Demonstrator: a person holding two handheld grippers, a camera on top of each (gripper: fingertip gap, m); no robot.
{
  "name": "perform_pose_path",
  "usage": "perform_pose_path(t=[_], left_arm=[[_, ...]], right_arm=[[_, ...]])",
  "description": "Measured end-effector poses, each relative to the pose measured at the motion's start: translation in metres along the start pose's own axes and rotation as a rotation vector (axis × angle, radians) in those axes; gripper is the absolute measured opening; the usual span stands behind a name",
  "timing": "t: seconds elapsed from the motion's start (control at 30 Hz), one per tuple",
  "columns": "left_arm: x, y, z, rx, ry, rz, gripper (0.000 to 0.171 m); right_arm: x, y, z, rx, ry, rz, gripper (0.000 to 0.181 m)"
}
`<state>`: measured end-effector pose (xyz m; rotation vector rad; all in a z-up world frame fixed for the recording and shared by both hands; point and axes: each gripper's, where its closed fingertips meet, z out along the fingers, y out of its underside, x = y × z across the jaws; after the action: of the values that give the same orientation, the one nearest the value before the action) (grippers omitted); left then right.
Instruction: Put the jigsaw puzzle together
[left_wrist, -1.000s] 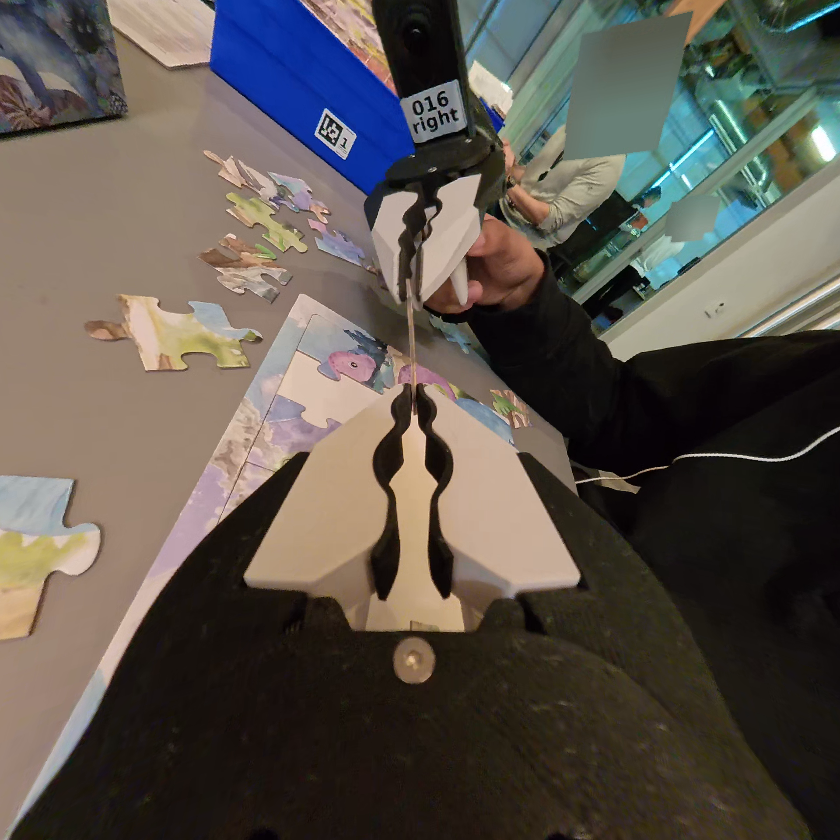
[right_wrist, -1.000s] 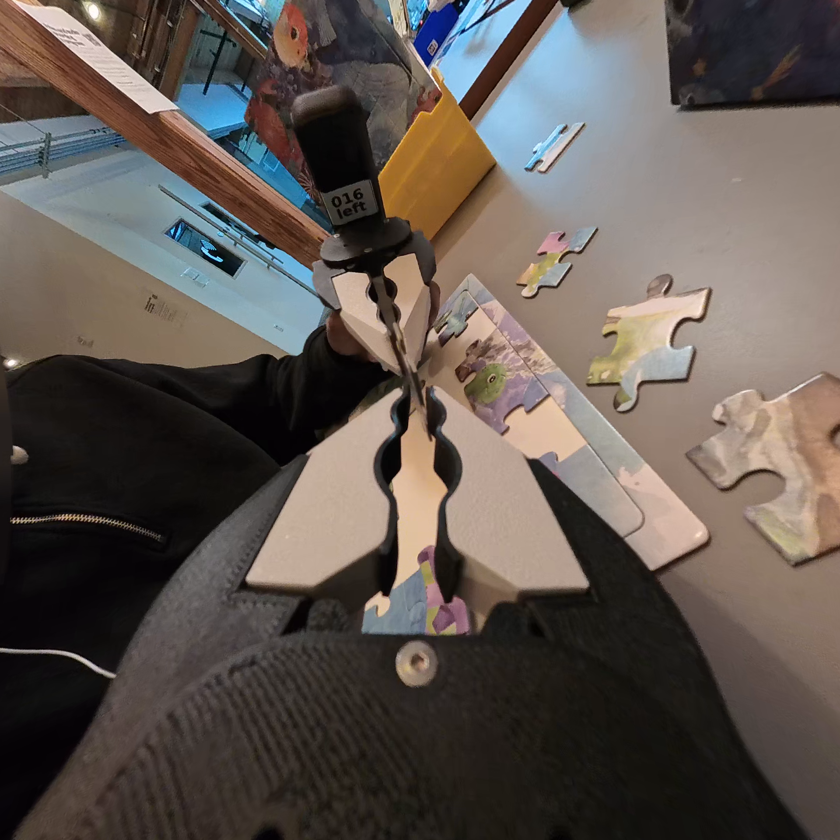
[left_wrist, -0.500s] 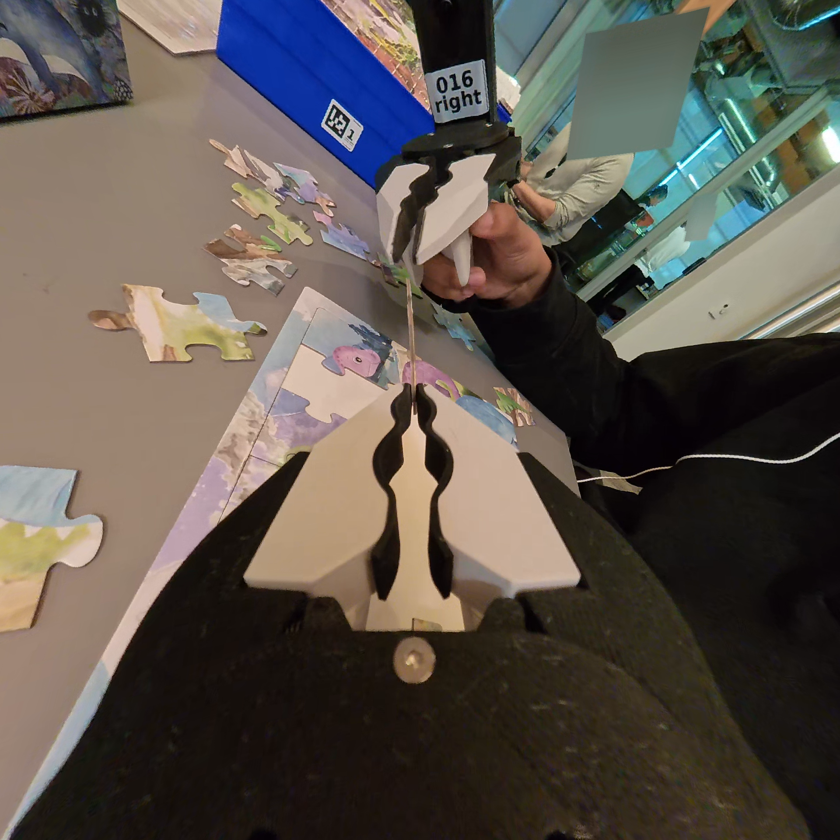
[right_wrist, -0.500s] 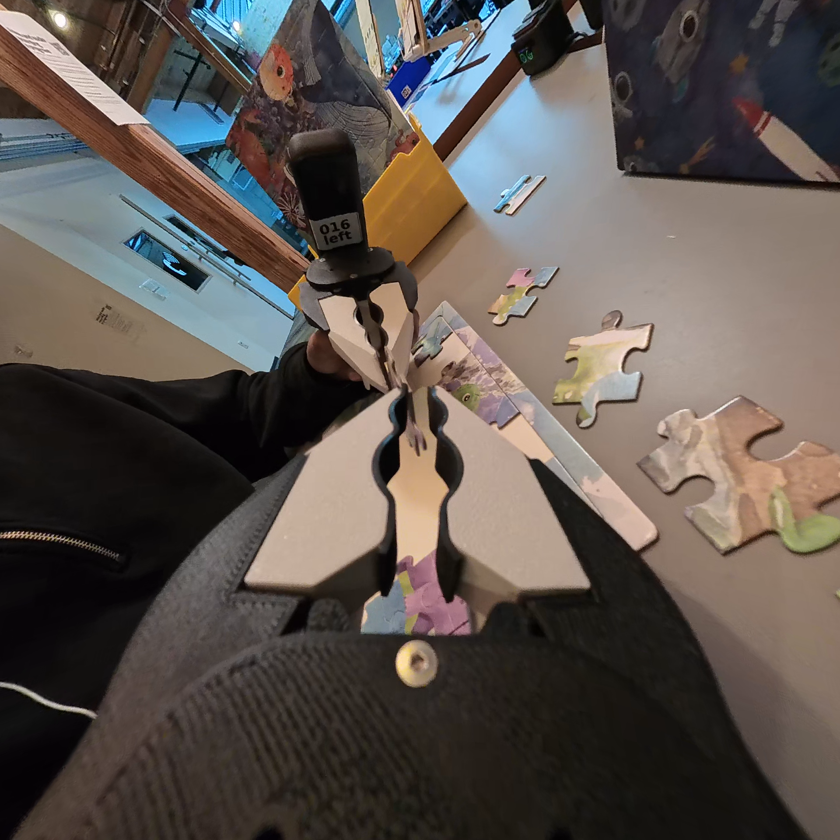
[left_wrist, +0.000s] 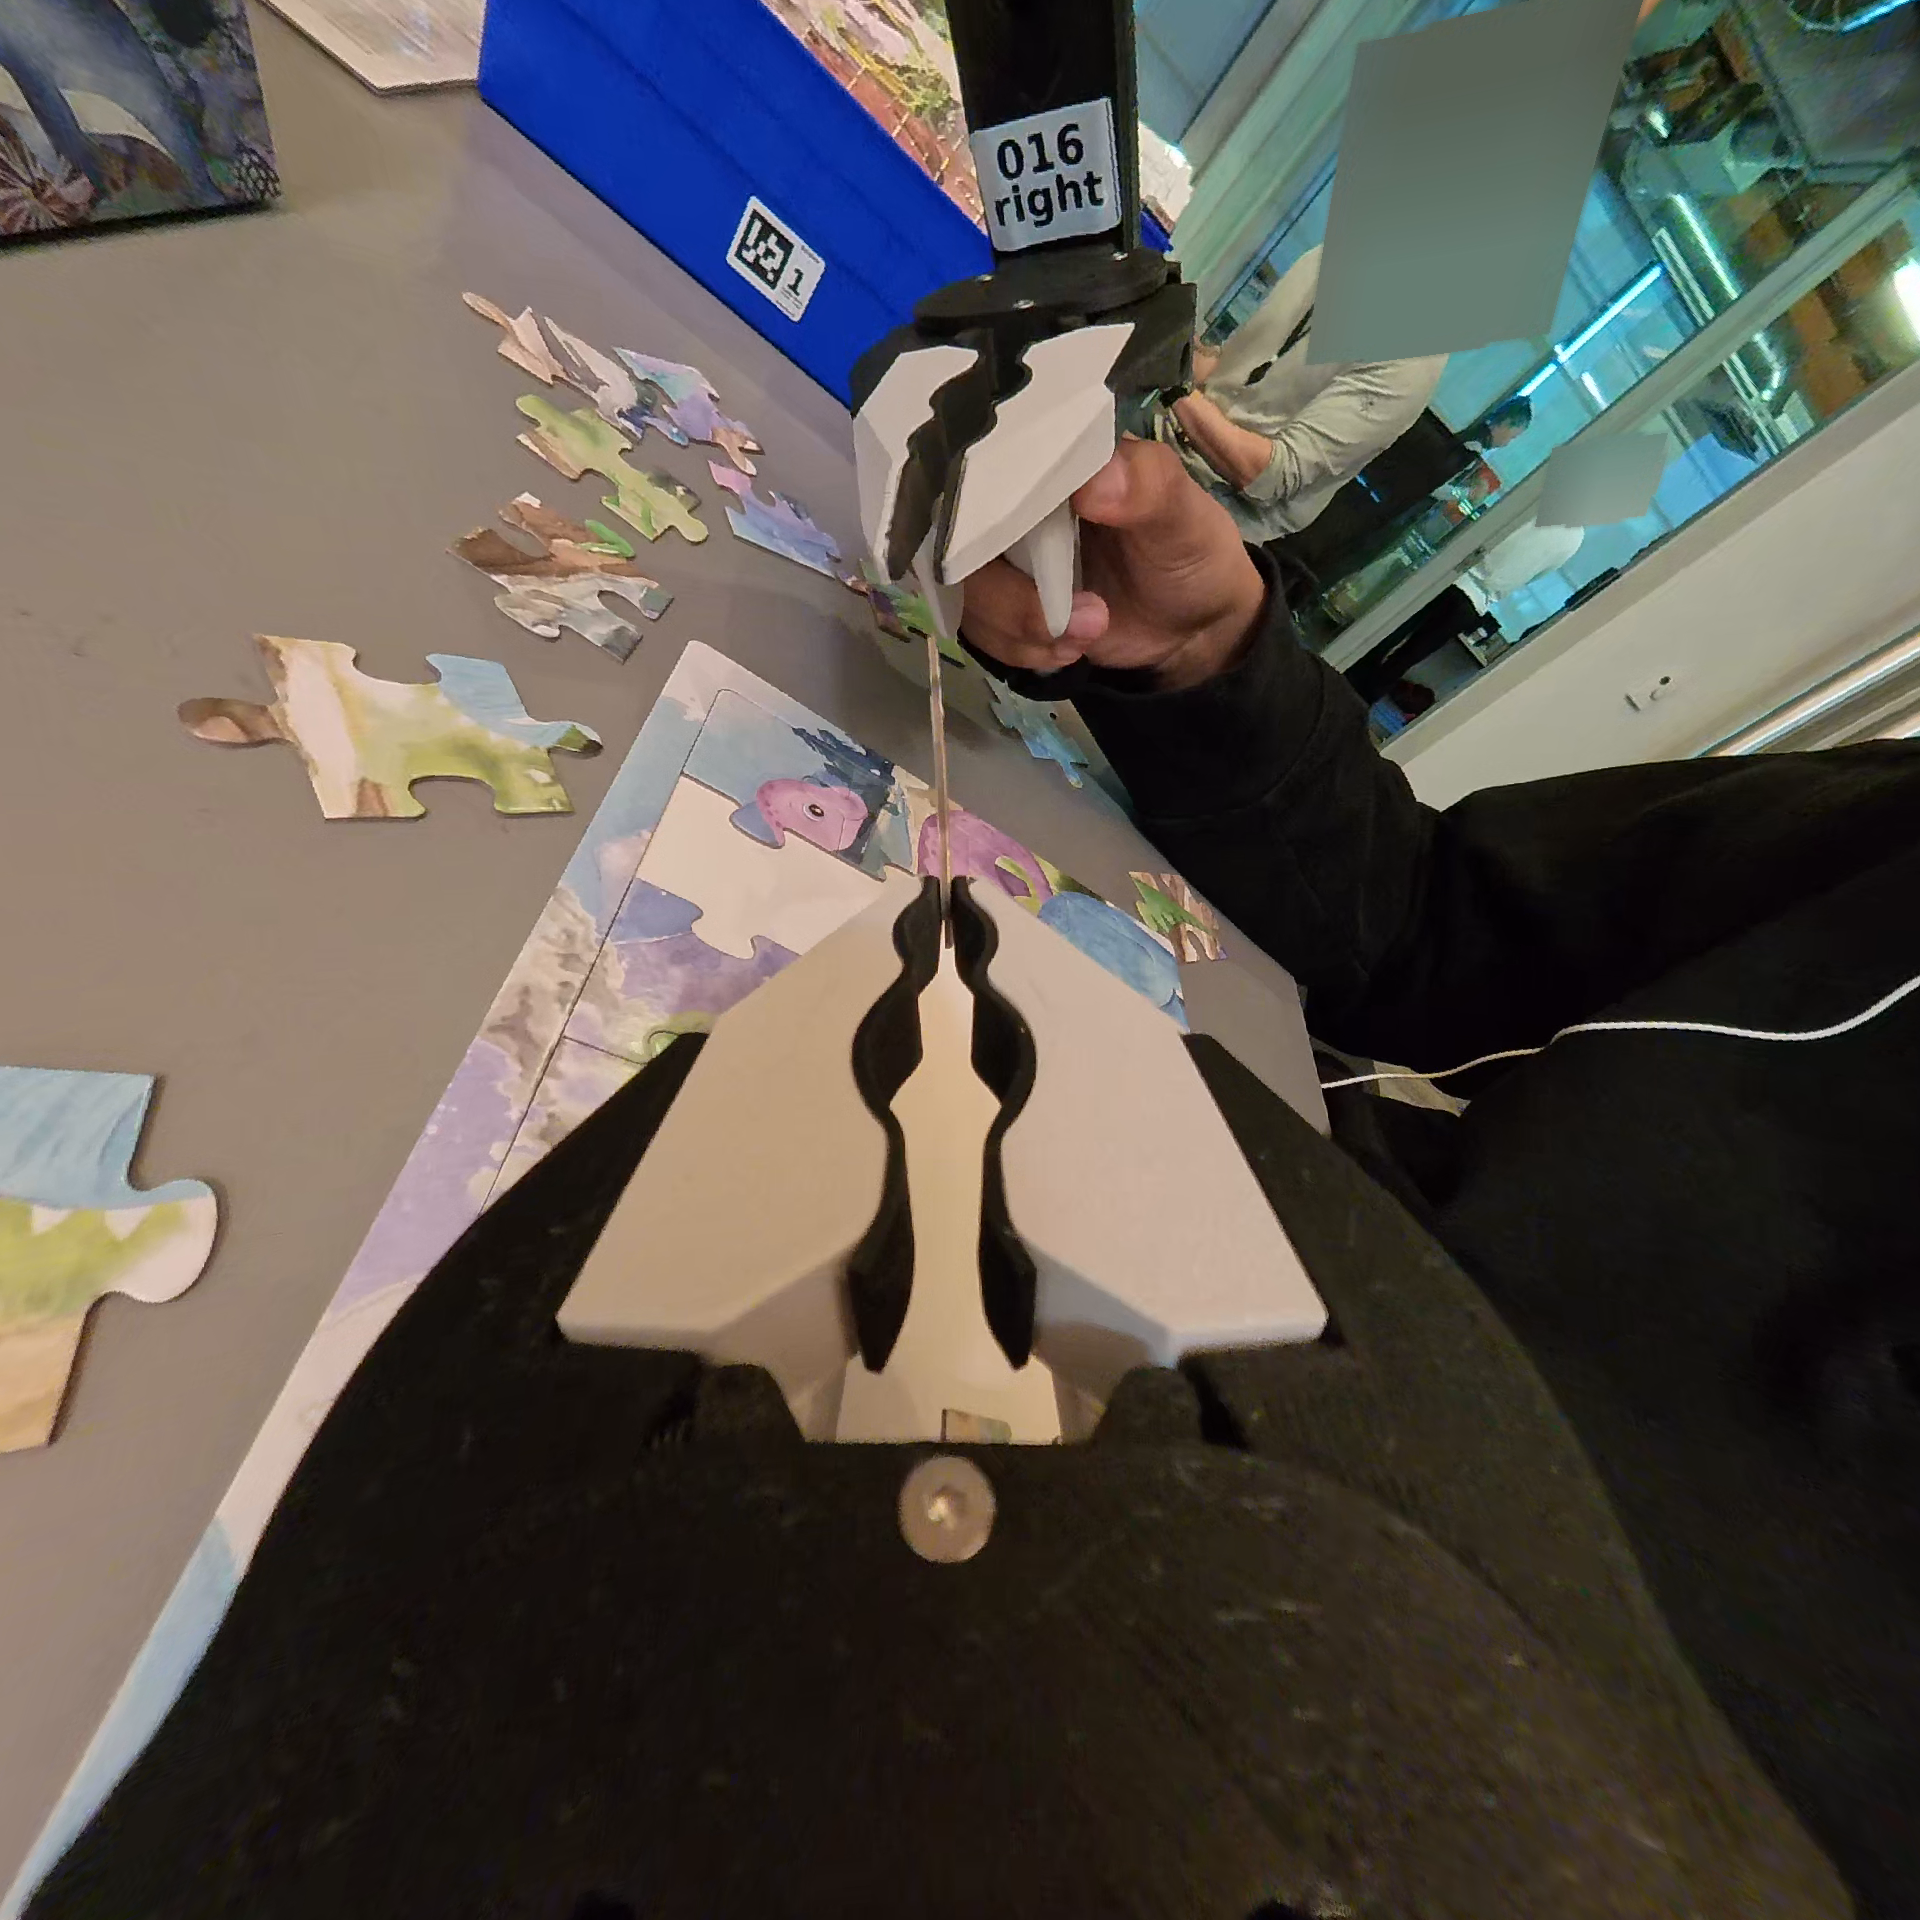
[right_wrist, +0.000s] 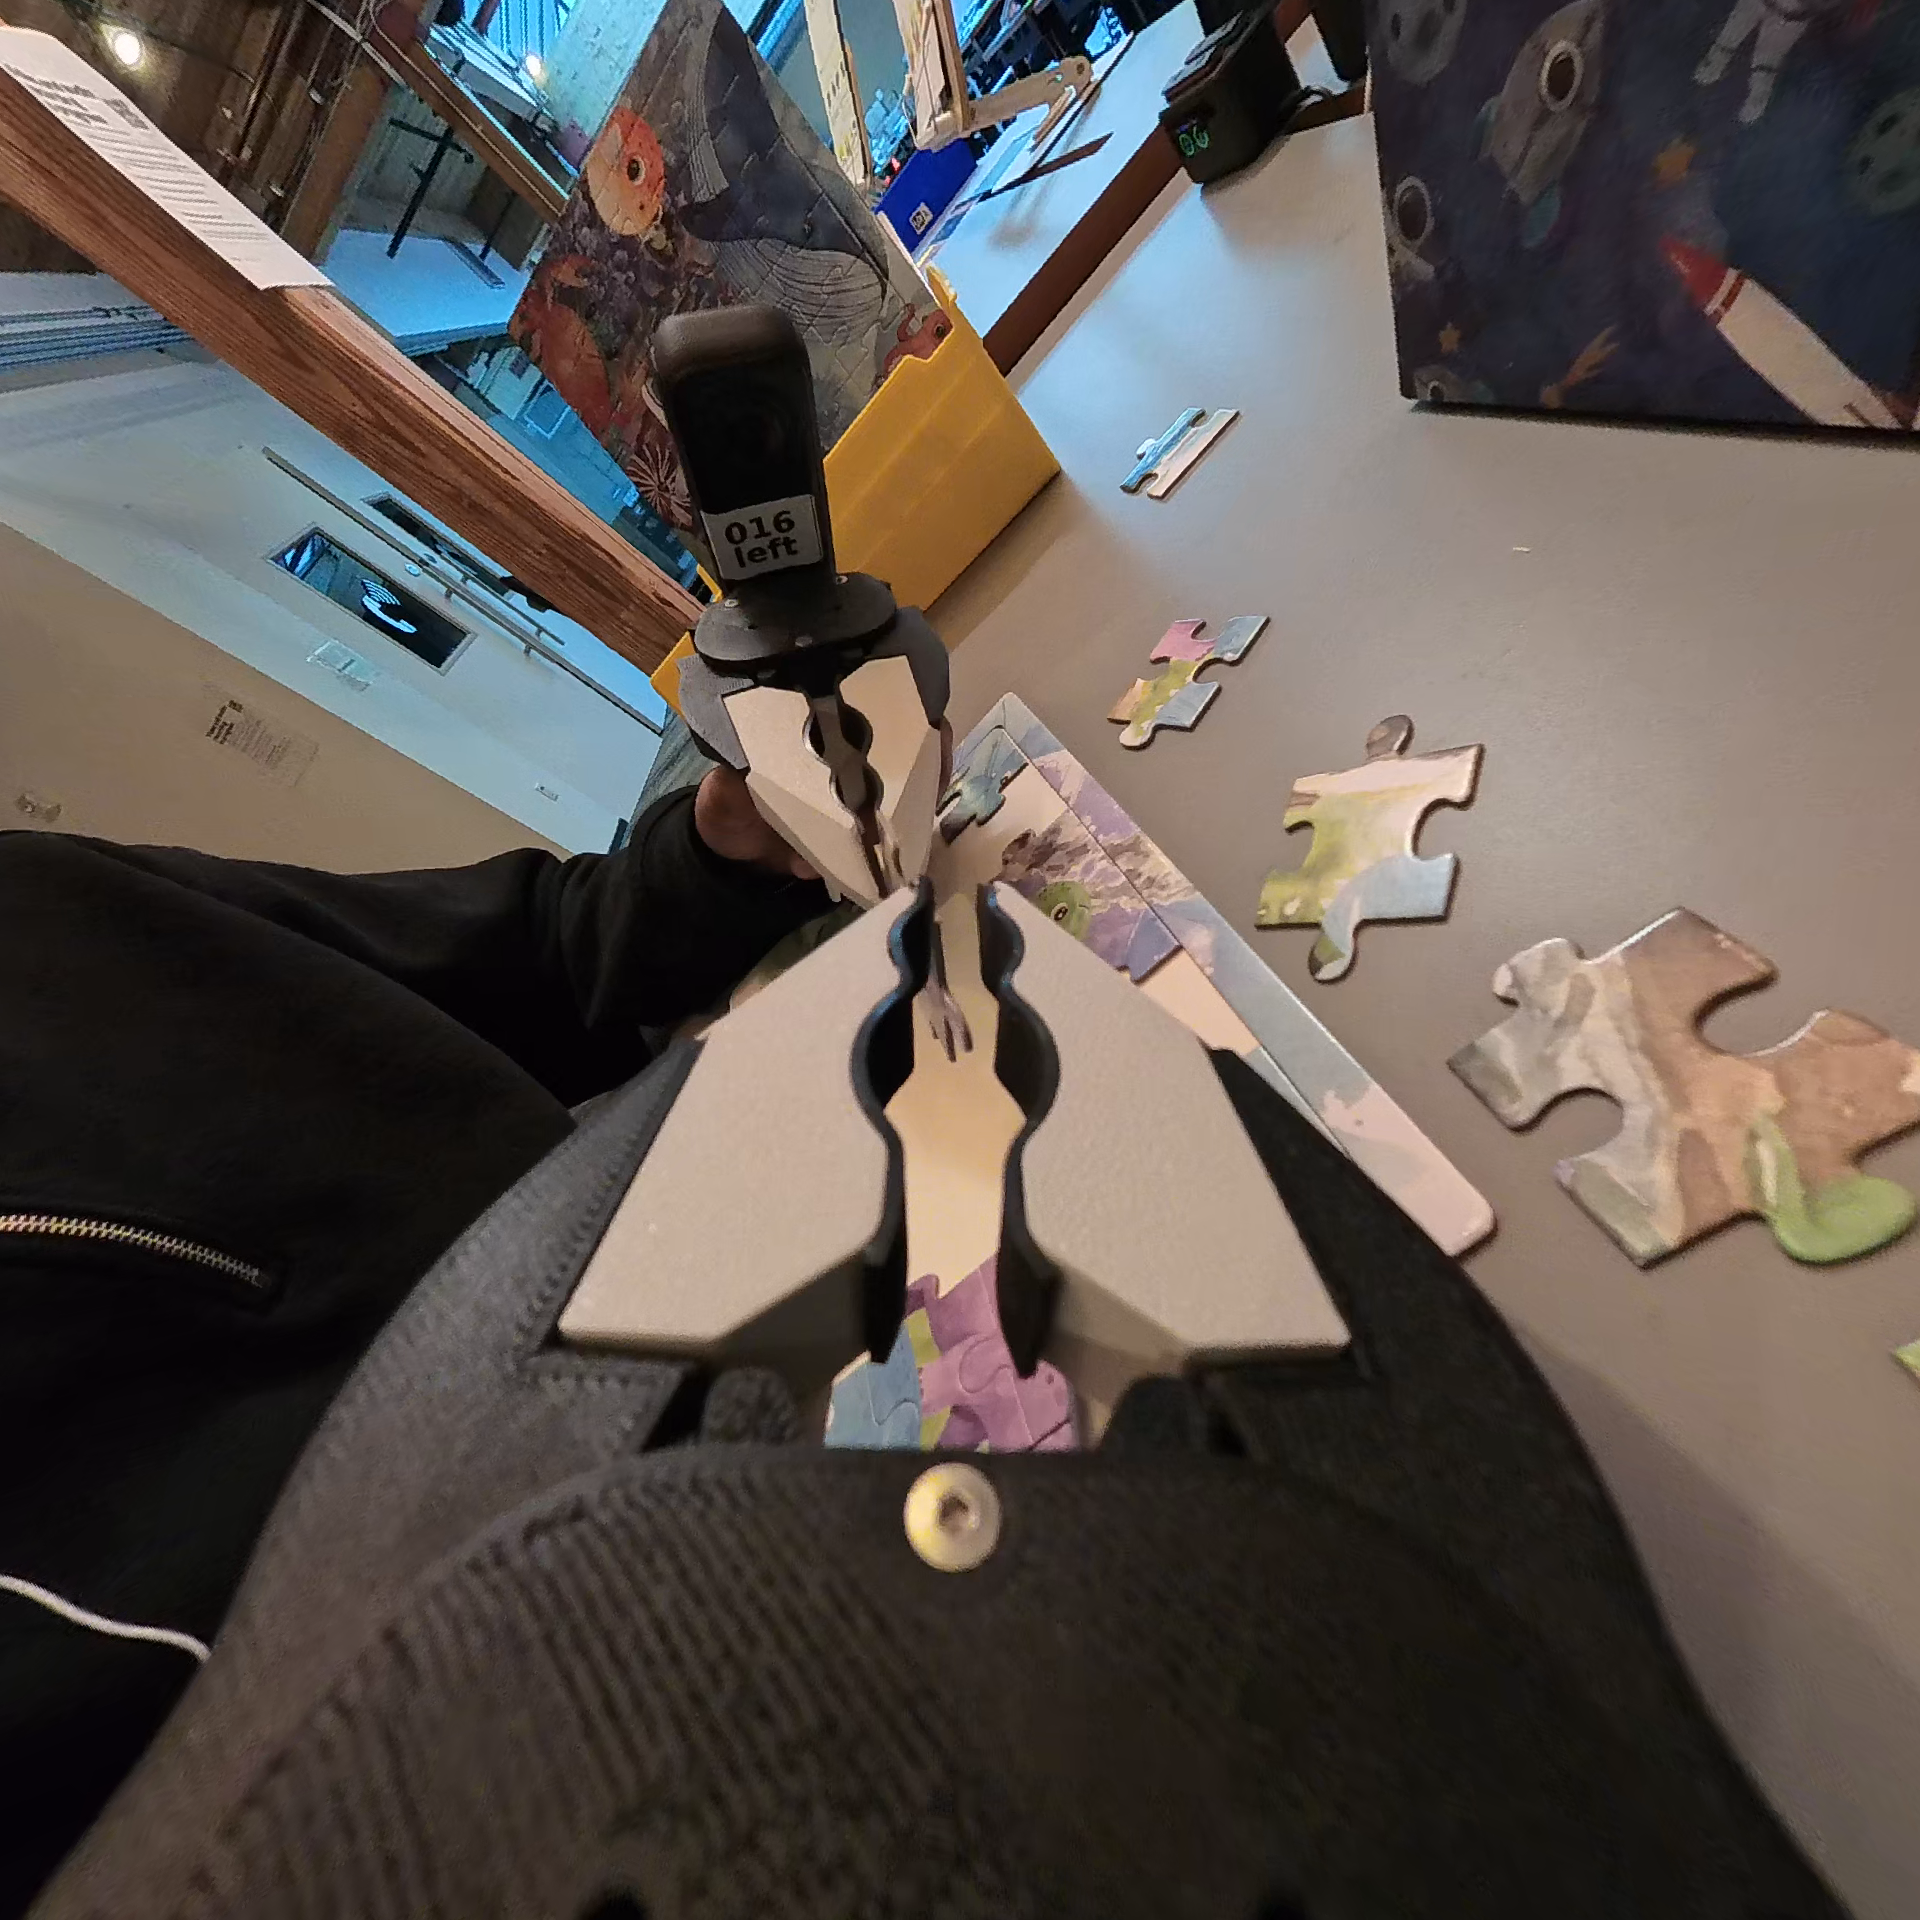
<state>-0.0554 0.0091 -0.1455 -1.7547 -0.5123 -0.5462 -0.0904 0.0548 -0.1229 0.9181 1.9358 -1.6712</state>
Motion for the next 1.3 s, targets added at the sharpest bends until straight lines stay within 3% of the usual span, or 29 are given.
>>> perform_pose_path(t=[1.3], left_arm=[[0.003, 0.004, 0.003, -0.021, 0.024, -0.008, 0.000]], right_arm=[[-0.011, 0.016, 0.017, -0.088, -0.061, -0.032, 0.013]])
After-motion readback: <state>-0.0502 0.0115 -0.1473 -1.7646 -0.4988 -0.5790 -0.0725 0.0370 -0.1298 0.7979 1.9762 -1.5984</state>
